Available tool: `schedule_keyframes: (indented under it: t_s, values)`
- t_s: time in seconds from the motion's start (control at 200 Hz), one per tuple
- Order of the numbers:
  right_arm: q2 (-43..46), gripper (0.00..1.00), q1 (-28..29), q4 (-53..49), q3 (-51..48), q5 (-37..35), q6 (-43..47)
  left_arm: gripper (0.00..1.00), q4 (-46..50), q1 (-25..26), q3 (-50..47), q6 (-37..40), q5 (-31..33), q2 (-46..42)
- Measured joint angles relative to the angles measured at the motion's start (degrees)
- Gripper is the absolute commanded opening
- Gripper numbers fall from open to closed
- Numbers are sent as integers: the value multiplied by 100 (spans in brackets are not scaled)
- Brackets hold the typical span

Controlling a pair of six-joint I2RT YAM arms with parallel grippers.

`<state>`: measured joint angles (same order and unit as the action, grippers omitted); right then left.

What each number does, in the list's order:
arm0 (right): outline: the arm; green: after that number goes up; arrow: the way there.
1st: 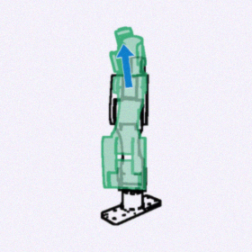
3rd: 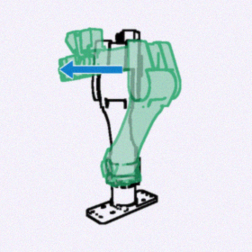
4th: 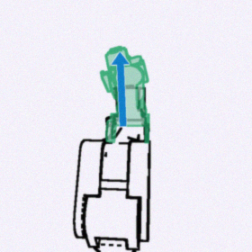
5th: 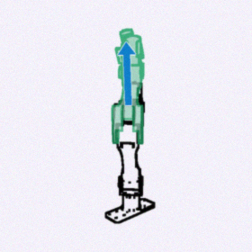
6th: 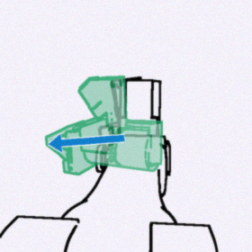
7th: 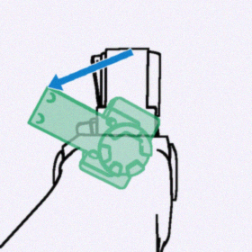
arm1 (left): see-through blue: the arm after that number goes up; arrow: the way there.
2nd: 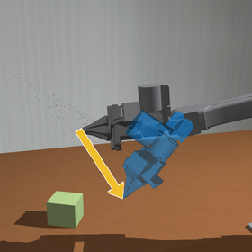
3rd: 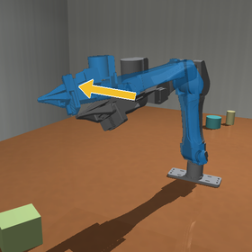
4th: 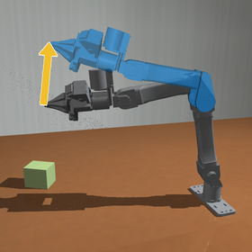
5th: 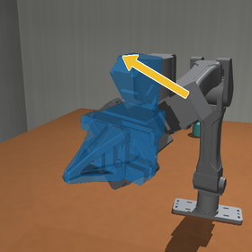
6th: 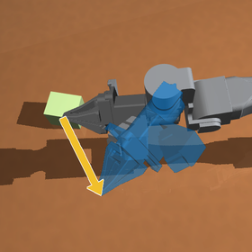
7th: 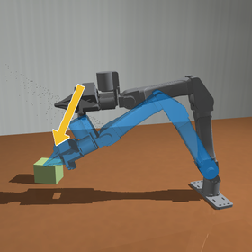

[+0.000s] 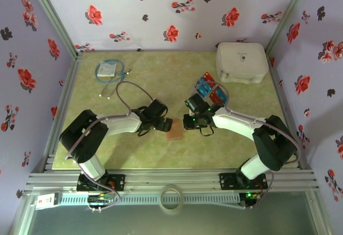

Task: Put the credit cards into the card holder
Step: Close the button on the card holder.

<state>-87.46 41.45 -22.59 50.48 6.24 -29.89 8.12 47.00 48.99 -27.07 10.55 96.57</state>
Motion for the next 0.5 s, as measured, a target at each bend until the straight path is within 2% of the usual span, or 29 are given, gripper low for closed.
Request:
schedule_keyframes:
  t_s: [0.14, 0.5]
  values:
    - [0, 0, 0, 17, 0, 20, 28, 100, -4, 0, -4, 0, 0, 0]
    - [15, 0, 0, 339, 0, 479, -133, 100, -39, 0, -22, 0, 0, -4]
